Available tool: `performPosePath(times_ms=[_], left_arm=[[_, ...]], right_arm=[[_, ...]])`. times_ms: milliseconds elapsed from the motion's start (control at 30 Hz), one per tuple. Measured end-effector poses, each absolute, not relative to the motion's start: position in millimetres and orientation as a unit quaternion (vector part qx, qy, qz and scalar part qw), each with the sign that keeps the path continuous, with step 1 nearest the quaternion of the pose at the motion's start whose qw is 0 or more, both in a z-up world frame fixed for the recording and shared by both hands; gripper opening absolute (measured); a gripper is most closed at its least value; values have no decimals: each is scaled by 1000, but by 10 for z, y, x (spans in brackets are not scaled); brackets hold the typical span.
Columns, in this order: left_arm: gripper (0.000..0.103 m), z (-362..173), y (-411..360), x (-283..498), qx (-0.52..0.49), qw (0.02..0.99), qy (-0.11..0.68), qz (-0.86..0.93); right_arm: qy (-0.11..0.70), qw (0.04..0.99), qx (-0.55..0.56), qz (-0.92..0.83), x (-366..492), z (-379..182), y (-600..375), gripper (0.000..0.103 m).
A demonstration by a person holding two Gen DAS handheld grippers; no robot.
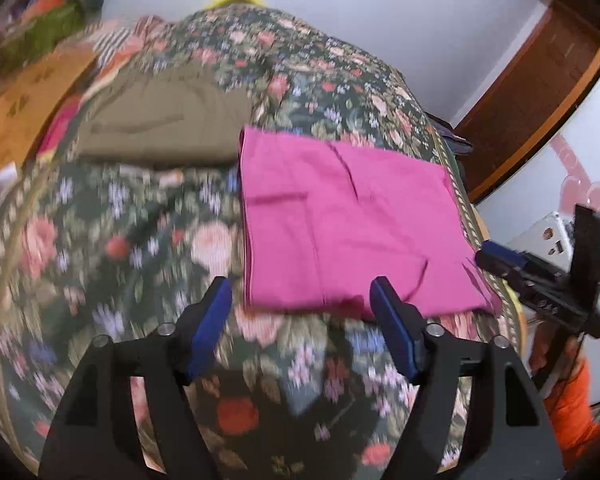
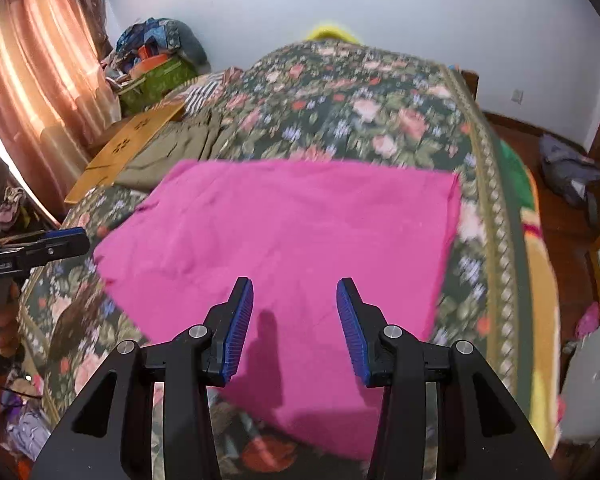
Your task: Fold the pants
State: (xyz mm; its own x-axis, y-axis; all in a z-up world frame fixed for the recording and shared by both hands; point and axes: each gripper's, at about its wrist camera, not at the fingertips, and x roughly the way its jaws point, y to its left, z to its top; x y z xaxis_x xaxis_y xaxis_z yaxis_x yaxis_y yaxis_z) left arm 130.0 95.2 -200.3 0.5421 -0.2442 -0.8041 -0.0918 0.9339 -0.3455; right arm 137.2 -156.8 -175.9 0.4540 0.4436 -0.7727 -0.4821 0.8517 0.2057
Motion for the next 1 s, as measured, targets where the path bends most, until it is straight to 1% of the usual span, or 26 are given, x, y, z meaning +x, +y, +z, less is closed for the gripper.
performPosePath(times_ms=[133, 233, 333, 633, 900, 967, 1000], left_arm=[[72, -2185, 936, 1218, -222, 836, 496, -70], [72, -2322, 932, 1227, -275, 815, 500, -99], [72, -2331, 895, 1275, -274, 820, 492, -100], [72, -2410, 942, 1503, -331, 809, 473, -110], [72, -2497, 1022, 1783, -350, 799, 479, -101], [65, -2495, 1020, 1846, -342, 802, 481, -88], [59, -2494, 1014, 1868, -335, 805, 483, -80]], right_arm=[[476, 842, -32, 254, 1333, -1977, -1528, 40], [474, 844, -29, 249, 1292, -2023, -1561, 44], [477, 843, -23, 248, 1290, -2023, -1581, 44], [477, 842, -14, 252, 1259, -2058, -1603, 47], [480, 839, -7, 255, 1290, -2082, -1636, 49], [480, 839, -6, 255, 1289, -2084, -1638, 50], [480, 839, -5, 255, 1285, -2084, -1643, 50]])
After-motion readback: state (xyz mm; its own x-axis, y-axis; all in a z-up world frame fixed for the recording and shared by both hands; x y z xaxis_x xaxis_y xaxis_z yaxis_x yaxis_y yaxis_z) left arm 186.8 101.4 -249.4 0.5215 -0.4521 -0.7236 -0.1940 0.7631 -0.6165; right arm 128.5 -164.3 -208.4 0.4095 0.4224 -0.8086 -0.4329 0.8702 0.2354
